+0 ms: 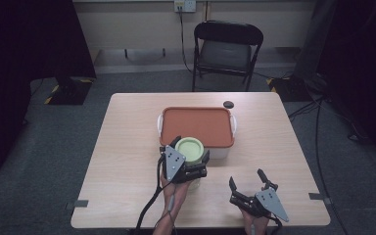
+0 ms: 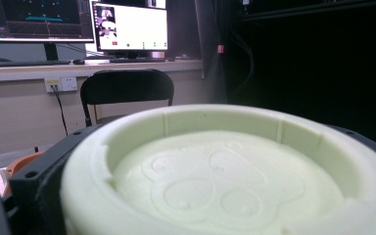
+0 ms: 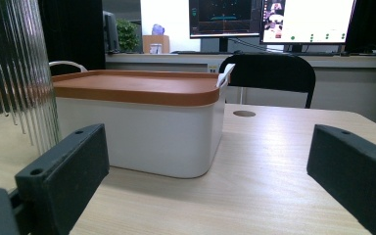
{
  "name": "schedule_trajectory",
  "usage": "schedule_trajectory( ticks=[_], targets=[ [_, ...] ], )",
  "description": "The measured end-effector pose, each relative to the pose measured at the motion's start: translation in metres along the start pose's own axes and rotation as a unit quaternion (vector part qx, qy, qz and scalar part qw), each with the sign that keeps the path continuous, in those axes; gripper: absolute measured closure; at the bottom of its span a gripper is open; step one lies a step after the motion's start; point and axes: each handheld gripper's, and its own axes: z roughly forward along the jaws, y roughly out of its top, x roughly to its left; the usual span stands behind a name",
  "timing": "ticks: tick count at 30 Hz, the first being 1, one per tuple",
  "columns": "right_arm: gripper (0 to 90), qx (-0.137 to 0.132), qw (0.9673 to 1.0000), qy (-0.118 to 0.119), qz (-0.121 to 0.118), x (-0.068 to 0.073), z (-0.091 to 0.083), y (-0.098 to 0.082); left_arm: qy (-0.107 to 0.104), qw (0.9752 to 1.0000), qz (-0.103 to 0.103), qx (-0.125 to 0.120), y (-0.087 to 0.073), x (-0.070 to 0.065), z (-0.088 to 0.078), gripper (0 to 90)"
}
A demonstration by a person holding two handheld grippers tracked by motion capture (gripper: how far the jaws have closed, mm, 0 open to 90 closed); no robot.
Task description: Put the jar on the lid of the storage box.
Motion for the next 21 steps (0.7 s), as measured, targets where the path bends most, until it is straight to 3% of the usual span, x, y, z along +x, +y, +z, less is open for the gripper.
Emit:
schedule_trajectory(
  ticks=[21],
  targets=[
    [1.1,0.0,1.0,0.001,0.0,0.0,0.0,0.0,0.003,0.9999,0.013,0.009,-0.014,-0.004,0.0,0.3]
  ],
)
